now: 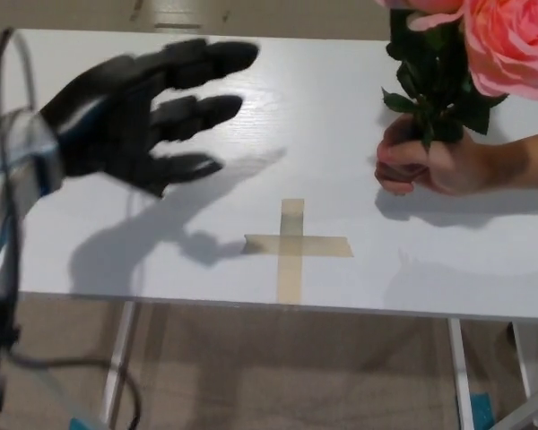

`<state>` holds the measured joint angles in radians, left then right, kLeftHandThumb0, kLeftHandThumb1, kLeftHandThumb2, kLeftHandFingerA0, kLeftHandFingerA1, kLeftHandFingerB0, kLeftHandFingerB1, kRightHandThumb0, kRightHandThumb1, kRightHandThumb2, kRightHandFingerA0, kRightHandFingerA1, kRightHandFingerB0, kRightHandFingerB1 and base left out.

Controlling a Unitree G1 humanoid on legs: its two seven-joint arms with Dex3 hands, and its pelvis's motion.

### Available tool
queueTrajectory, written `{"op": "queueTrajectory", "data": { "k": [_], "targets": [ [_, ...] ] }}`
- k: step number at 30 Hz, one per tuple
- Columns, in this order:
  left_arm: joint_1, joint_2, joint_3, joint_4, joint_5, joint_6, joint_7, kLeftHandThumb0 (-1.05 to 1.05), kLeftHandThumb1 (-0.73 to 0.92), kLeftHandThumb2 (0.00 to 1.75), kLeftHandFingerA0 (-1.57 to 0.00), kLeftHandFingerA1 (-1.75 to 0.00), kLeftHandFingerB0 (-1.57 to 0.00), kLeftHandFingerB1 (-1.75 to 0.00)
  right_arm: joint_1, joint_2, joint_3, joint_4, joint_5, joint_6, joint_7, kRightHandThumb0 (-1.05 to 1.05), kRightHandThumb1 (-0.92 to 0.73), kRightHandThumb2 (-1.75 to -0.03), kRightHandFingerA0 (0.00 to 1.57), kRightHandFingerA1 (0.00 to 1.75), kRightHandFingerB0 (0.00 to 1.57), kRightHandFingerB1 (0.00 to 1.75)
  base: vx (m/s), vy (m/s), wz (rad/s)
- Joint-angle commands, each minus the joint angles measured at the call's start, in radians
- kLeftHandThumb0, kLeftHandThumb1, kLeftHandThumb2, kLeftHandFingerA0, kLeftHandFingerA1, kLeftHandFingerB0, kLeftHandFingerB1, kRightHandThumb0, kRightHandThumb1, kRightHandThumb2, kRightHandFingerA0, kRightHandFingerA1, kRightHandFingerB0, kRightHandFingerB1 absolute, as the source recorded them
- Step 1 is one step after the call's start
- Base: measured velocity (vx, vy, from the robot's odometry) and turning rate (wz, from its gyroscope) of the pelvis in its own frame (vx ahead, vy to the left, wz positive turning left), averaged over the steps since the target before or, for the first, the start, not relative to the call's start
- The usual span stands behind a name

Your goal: Use the left hand to pick up the rose and passes it to a human.

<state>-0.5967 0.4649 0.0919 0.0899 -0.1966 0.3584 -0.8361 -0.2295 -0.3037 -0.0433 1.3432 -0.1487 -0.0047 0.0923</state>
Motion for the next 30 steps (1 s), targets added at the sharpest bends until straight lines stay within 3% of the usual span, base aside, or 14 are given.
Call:
{"op": "queueTrajectory", "data": {
  "k": [1, 2, 5, 6, 11, 12, 20, 21, 24, 25, 26, 27, 28, 30],
  "targets": [
    [0.316, 0.077, 0.166, -0.353, -0.16, -0.005, -0.073, -0.33, 0.18, 0.82, 0.0, -0.48, 0.0, -0.46, 0.046, -0.015, 0.008, 0.007, -0.015, 0.0, -0.007, -0.42, -0.6, -0.62, 0.68, 0.49, 0.58, 0.45, 0.0, 0.0, 0.0],
    [0.369, 0.079, 0.2, -0.402, -0.183, 0.005, -0.078, -0.64, 0.46, 0.55, -0.17, -0.29, -0.19, -0.28, 0.043, -0.015, 0.007, 0.007, -0.013, 0.002, -0.006, -0.39, -0.65, -0.6, 0.68, 0.47, 0.6, 0.44, 0.0, 0.0, 0.0],
    [0.45, 0.077, 0.257, -0.459, -0.226, -0.009, -0.099, -0.63, 0.46, 0.55, -0.2, -0.3, -0.21, -0.28, 0.026, -0.02, 0.003, 0.007, -0.01, 0.006, -0.001, -0.39, -0.65, -0.6, 0.68, 0.46, 0.59, 0.43, 0.0, 0.0, 0.0],
    [0.541, 0.066, 0.303, -0.504, -0.257, -0.027, -0.124, -0.3, 0.2, 0.83, -0.06, -0.5, -0.06, -0.48, 0.042, -0.022, 0.007, 0.007, -0.014, 0.002, -0.003, -0.39, -0.65, -0.6, 0.68, 0.46, 0.58, 0.43, 0.0, 0.0, 0.0],
    [0.772, 0.024, 0.412, -0.575, -0.329, -0.062, -0.185, -0.29, 0.2, 0.83, -0.11, -0.52, -0.1, -0.49, 0.063, -0.014, 0.016, 0.008, -0.021, 0.002, -0.009, -0.39, -0.65, -0.6, 0.68, 0.46, 0.58, 0.43, 0.0, 0.0, 0.0],
    [0.81, 0.013, 0.423, -0.579, -0.333, -0.078, -0.193, -0.6, 0.46, 0.55, -0.26, -0.33, -0.28, -0.3, 0.063, -0.014, 0.019, 0.008, -0.023, 0.001, -0.009, -0.39, -0.65, -0.6, 0.67, 0.46, 0.58, 0.43, 0.0, 0.0, 0.0],
    [1.011, -0.047, 0.4, -0.427, -0.279, -0.203, -0.241, -0.61, 0.46, 0.55, -0.41, -0.38, -0.37, -0.34, 0.066, -0.013, 0.033, 0.006, -0.025, -0.004, -0.015, -0.39, -0.66, -0.6, 0.67, 0.46, 0.59, 0.43, 0.0, 0.0, 0.0],
    [1.017, -0.064, 0.372, -0.348, -0.218, -0.243, -0.201, -0.57, 0.37, 0.76, -0.43, -0.52, -0.29, -0.43, 0.063, -0.016, 0.034, 0.005, -0.024, -0.004, -0.016, -0.39, -0.66, -0.6, 0.68, 0.46, 0.6, 0.44, 0.0, 0.0, 0.0],
    [1.018, -0.091, 0.32, -0.207, -0.09, -0.304, -0.077, -0.56, 0.37, 0.78, -0.45, -0.54, -0.28, -0.43, 0.064, -0.016, 0.037, 0.004, -0.025, -0.007, -0.016, -0.39, -0.66, -0.6, 0.68, 0.46, 0.6, 0.44, 0.0, 0.0, 0.0],
    [1.011, -0.092, 0.307, -0.173, -0.066, -0.316, -0.048, -0.59, 0.47, 0.55, -0.49, -0.41, -0.41, -0.35, 0.064, -0.015, 0.036, 0.004, -0.024, -0.006, -0.017, -0.39, -0.66, -0.6, 0.68, 0.46, 0.6, 0.44, 0.0, 0.0, 0.0],
    [0.987, -0.094, 0.283, -0.099, -0.01, -0.326, 0.02, -0.58, 0.4, 0.8, -0.45, -0.54, -0.26, -0.43, 0.061, -0.014, 0.036, 0.005, -0.024, -0.003, -0.019, -0.39, -0.66, -0.6, 0.68, 0.46, 0.6, 0.44, 0.0, 0.0, 0.0],
    [0.965, -0.095, 0.264, -0.041, 0.031, -0.332, 0.076, -0.58, 0.4, 0.8, -0.45, -0.54, -0.26, -0.43, 0.057, -0.013, 0.036, 0.006, -0.025, 0.0, -0.02, -0.39, -0.66, -0.6, 0.68, 0.46, 0.6, 0.44, 0.0, 0.0, 0.0],
    [0.901, -0.105, 0.224, 0.108, 0.122, -0.317, 0.22, -0.61, 0.51, 0.56, -0.4, -0.37, -0.38, -0.34, 0.056, -0.012, 0.036, 0.007, -0.026, 0.002, -0.019, -0.39, -0.66, -0.6, 0.68, 0.46, 0.6, 0.44, 0.0, 0.0, 0.0],
    [0.889, -0.103, 0.215, 0.14, 0.132, -0.327, 0.242, -0.61, 0.51, 0.56, -0.4, -0.37, -0.38, -0.34, 0.055, -0.011, 0.036, 0.007, -0.027, 0.002, -0.019, -0.39, -0.66, -0.6, 0.68, 0.46, 0.6, 0.44, 0.0, 0.0, 0.0]
  ]
}}
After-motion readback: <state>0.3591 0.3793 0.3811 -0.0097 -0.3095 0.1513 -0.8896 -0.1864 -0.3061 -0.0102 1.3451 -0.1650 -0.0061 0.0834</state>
